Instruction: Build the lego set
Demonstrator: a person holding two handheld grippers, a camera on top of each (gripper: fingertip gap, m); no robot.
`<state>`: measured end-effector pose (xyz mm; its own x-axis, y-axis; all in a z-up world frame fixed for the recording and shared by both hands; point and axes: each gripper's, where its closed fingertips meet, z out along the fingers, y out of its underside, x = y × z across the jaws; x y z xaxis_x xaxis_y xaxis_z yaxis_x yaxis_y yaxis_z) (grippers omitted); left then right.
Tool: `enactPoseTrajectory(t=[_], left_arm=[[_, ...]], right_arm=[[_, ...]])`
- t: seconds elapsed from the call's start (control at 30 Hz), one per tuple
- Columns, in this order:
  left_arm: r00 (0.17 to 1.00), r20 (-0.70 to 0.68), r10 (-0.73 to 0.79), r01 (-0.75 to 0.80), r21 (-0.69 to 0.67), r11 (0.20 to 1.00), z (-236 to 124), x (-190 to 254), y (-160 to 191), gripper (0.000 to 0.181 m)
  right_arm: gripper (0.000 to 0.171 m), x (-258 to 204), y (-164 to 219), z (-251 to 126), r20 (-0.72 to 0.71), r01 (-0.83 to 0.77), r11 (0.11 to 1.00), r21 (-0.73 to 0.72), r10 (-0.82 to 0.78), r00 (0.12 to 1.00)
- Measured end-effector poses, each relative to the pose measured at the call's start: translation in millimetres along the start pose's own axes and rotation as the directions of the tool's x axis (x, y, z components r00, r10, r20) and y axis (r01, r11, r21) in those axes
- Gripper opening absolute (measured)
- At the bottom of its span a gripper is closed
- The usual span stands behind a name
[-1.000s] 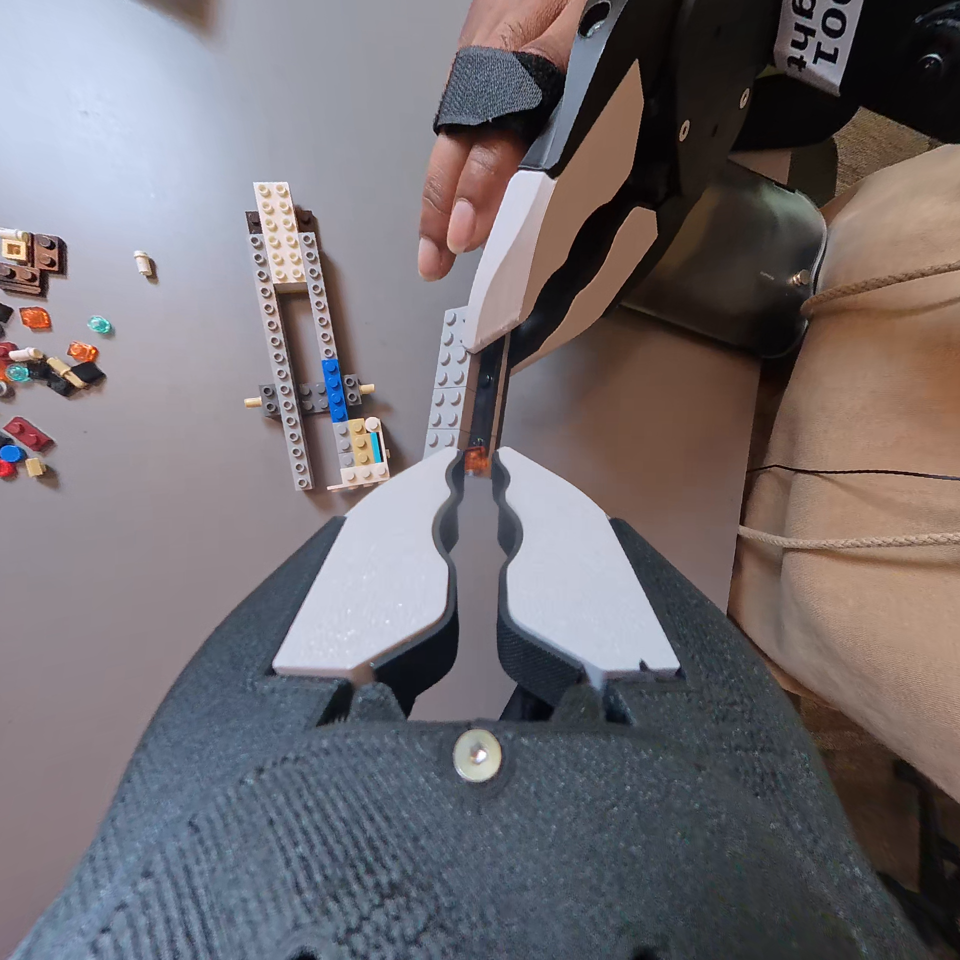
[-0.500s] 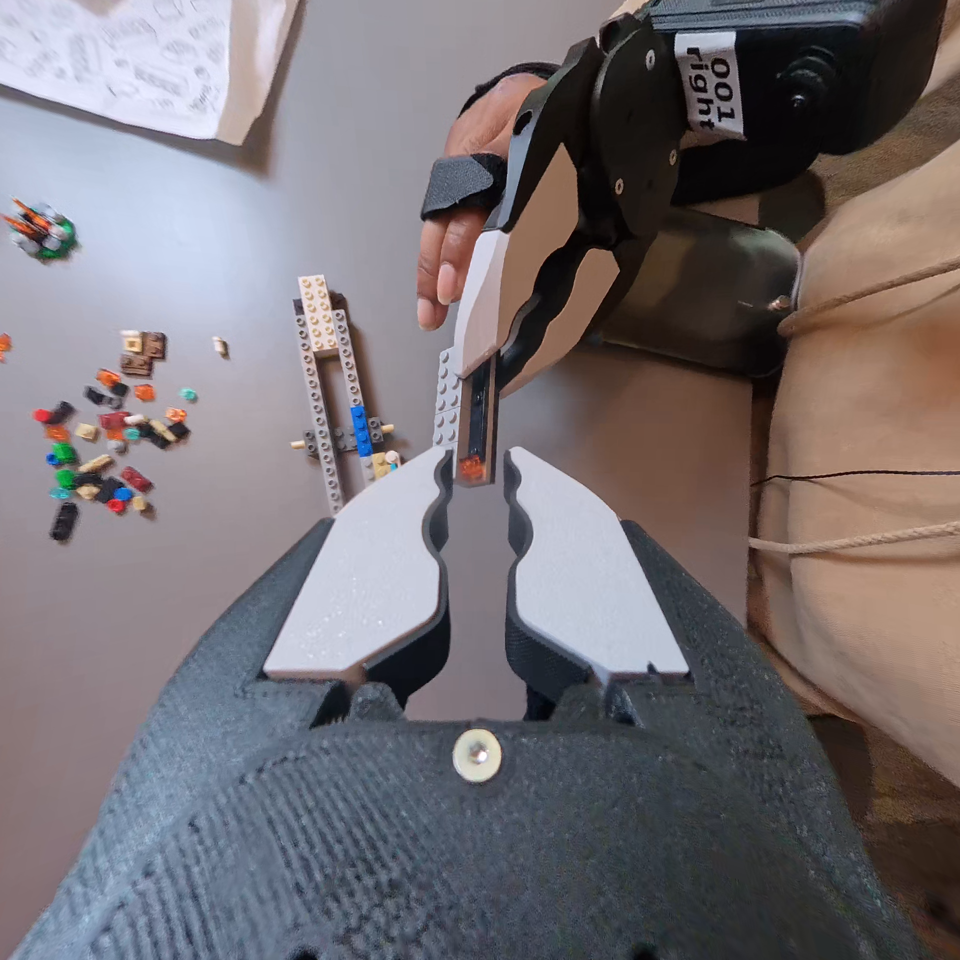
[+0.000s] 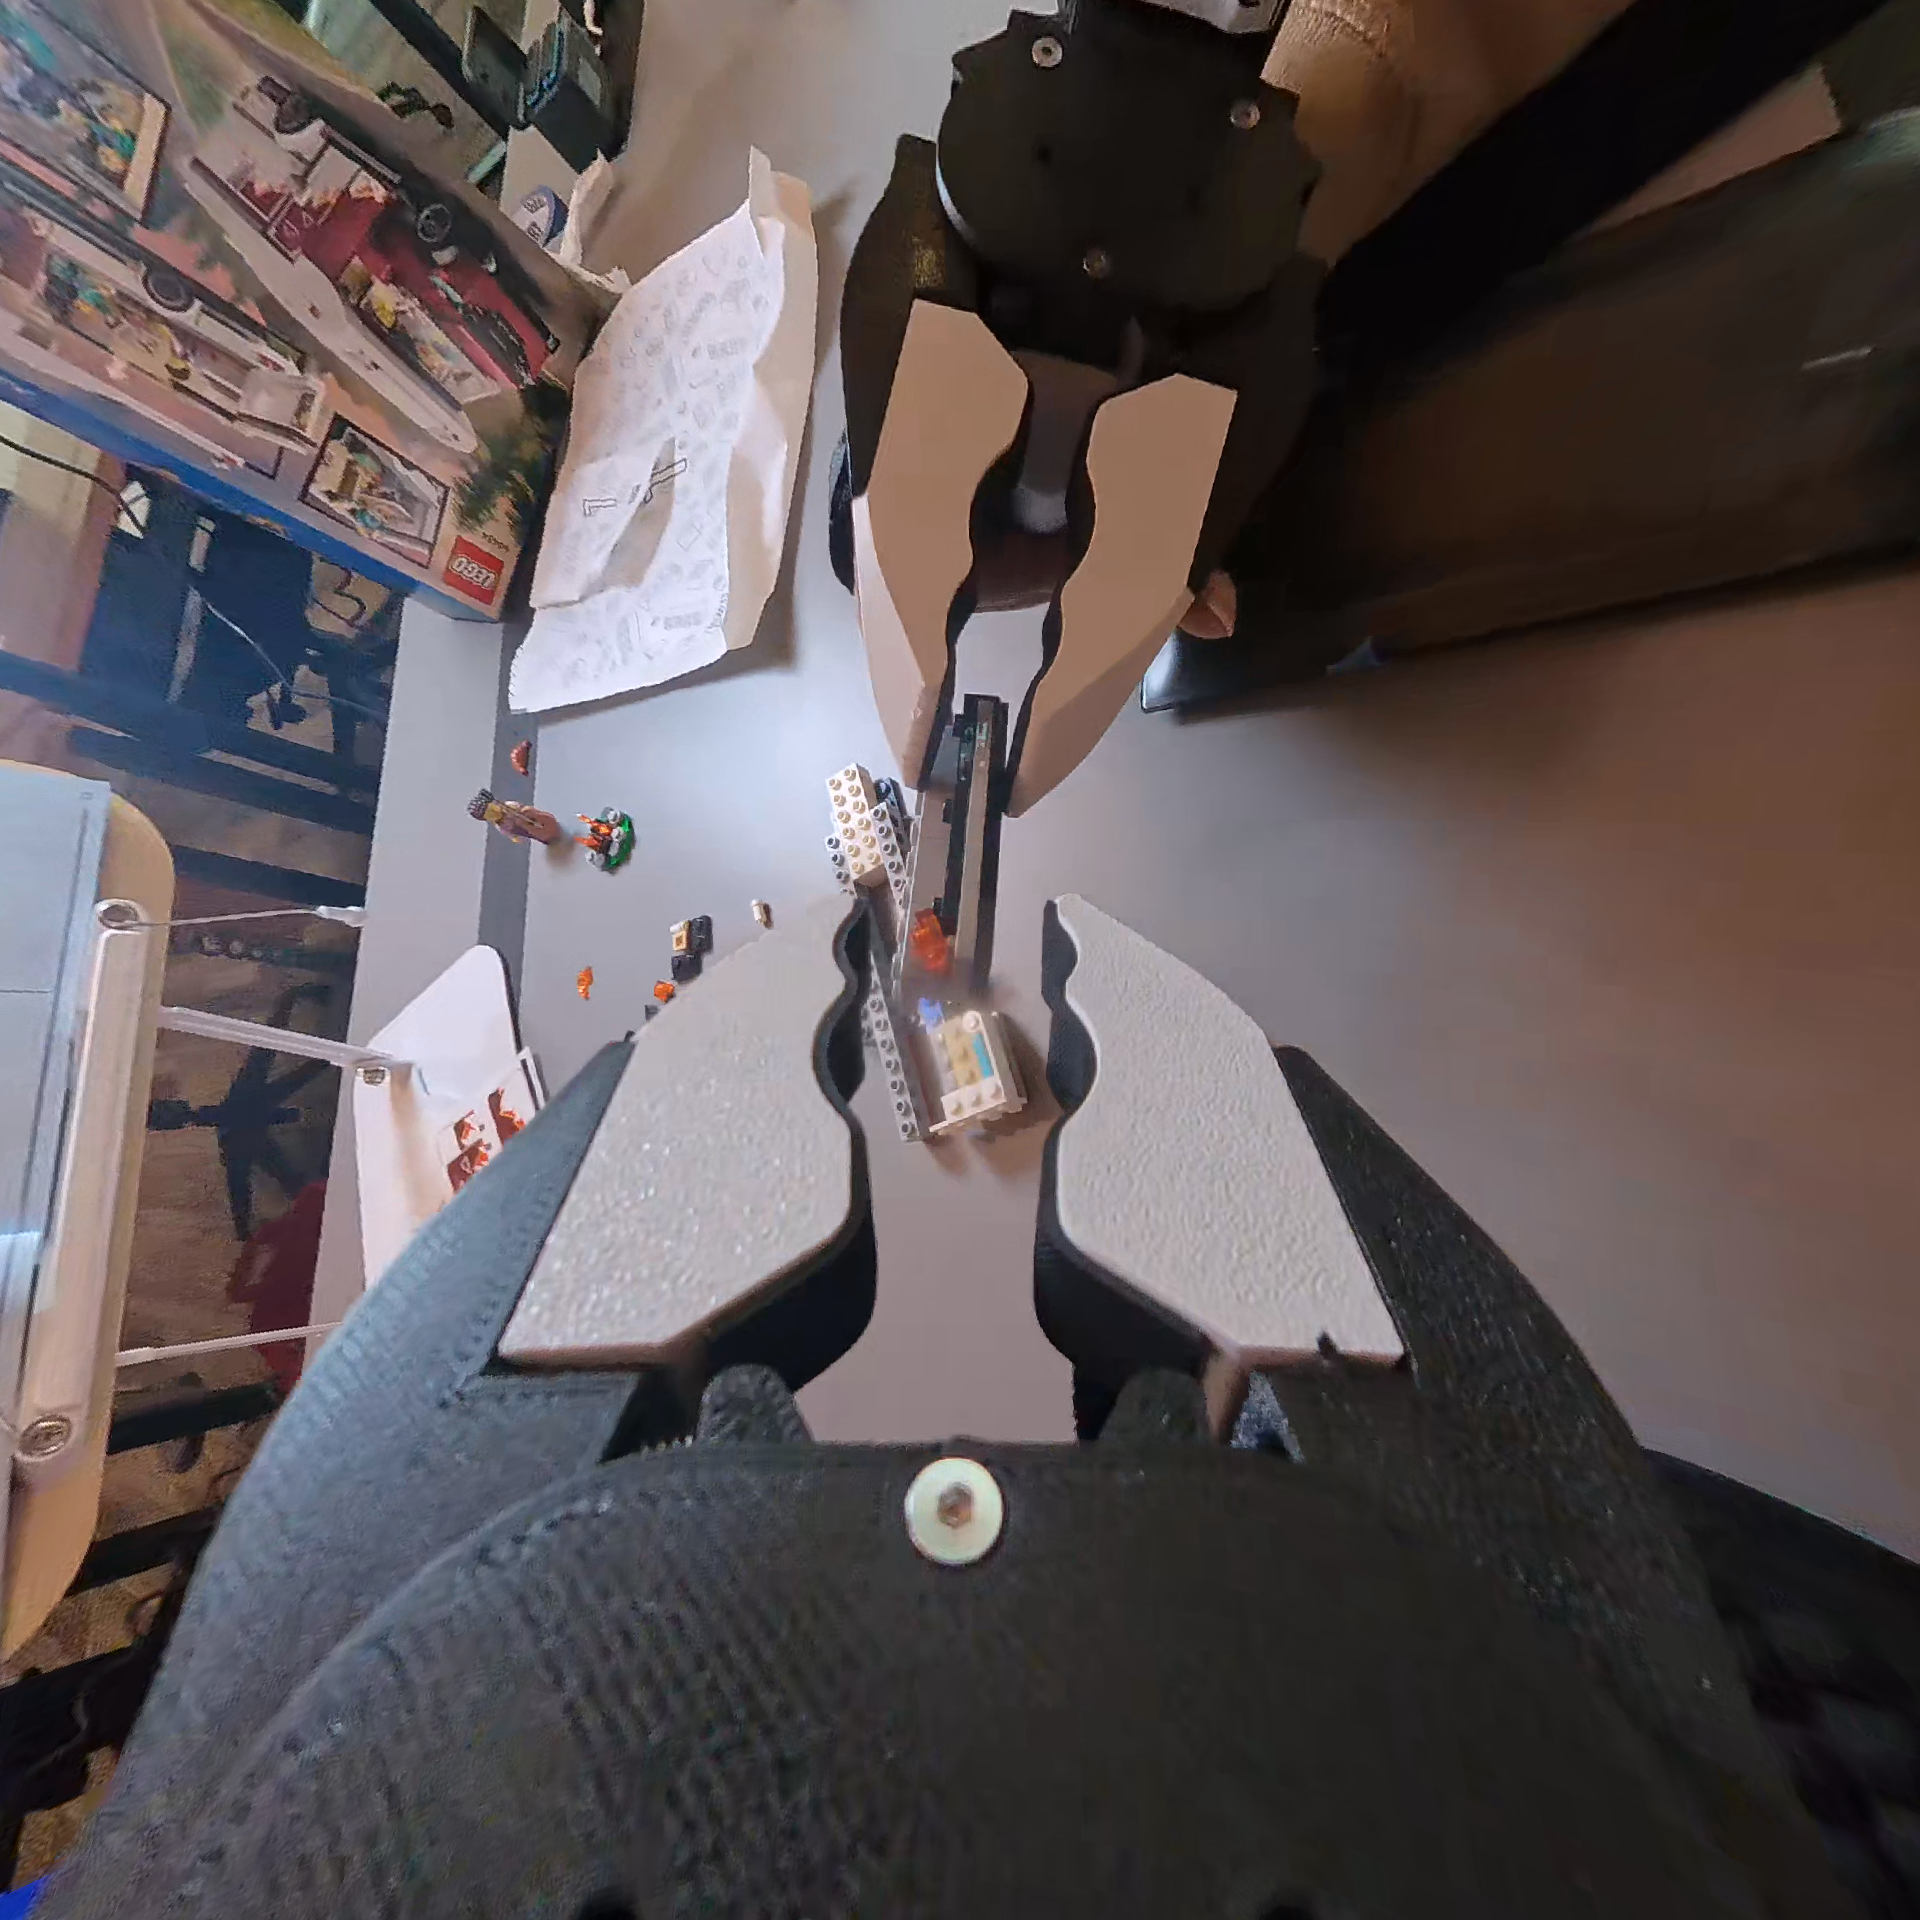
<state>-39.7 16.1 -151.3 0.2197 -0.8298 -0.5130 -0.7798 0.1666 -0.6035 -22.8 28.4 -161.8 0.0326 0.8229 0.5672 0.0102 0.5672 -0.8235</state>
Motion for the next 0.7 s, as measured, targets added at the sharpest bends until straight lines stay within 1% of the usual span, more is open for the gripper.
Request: enactPoseTrajectory(t=[0.27,0.37,0.5,0.7], left_arm=[[0.999,0.010,0.053,-0.053,-0.004,0.999,-1.2,3.2,2.2,0.016],[0.998,0.015,0.058,-0.058,-0.003,0.998,-2.2,3.7,2.2,0.016],[0.994,0.028,0.104,-0.103,-0.019,0.994,-2.2,5.1,3.0,0.015],[0.991,-0.005,0.131,-0.131,-0.022,0.991,-5.4,10.2,2.7,0.016]], right_arm=[[0.015,-3.2,-3.4,-1.0,0.017,-0.003,1.000,0.012,0.003,1.000],[0.015,-4.2,-3.7,-0.7,0.021,-0.004,1.000,0.012,0.003,1.000],[0.015,-5.5,-2.5,-0.5,0.029,-0.004,1.000,0.007,0.004,1.000],[0.015,-10.2,-3.3,-1.1,0.071,-0.028,1.000,0.009,0.028,0.997]])
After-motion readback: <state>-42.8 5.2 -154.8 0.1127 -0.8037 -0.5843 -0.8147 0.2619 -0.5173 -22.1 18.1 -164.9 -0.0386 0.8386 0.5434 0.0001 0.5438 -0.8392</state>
